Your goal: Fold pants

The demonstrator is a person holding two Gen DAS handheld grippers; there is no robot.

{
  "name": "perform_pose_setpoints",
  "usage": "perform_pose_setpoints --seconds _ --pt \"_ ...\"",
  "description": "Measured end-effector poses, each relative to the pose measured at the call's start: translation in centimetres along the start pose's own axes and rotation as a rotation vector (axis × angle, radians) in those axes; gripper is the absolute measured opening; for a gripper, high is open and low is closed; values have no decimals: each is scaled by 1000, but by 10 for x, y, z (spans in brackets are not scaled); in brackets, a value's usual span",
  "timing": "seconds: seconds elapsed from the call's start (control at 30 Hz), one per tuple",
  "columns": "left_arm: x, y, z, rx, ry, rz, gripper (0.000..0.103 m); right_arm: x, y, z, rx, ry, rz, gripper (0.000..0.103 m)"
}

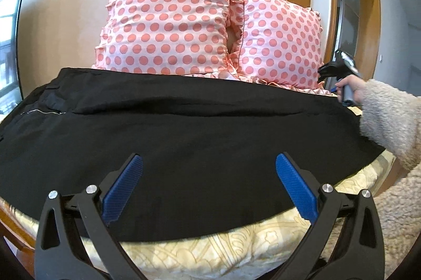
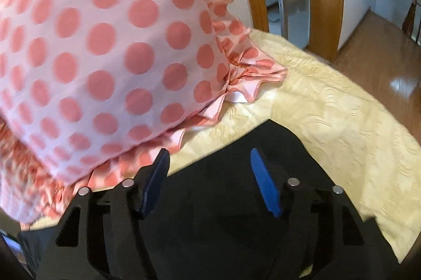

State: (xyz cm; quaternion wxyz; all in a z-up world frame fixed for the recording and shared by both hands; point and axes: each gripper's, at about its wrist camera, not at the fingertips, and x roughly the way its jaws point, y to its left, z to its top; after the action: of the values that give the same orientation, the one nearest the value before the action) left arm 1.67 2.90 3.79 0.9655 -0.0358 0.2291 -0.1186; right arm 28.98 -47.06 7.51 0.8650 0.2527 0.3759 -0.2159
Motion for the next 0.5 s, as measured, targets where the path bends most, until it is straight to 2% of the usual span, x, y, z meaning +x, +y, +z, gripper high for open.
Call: perform_pose_setpoints --seconds 0.07,0.2,0.37,0.43,0.47,0.5 --pt "6 4 1 -13 4 -19 101 14 2 0 -29 27 -55 62" --pt "15 7 -2 -32 23 -45 101 26 -4 -9 -35 81 -115 54" --pt "29 12 -7 -65 62 -63 101 28 9 -13 -108 58 -200 53" --pt "31 14 -9 -77 75 -61 101 33 16 -14 -164 24 -223 51" --pt "32 15 -10 -84 81 -58 101 34 16 -14 -176 12 -210 45" --pt "31 16 -11 -87 83 -56 101 34 16 -13 -186 -2 -189 34"
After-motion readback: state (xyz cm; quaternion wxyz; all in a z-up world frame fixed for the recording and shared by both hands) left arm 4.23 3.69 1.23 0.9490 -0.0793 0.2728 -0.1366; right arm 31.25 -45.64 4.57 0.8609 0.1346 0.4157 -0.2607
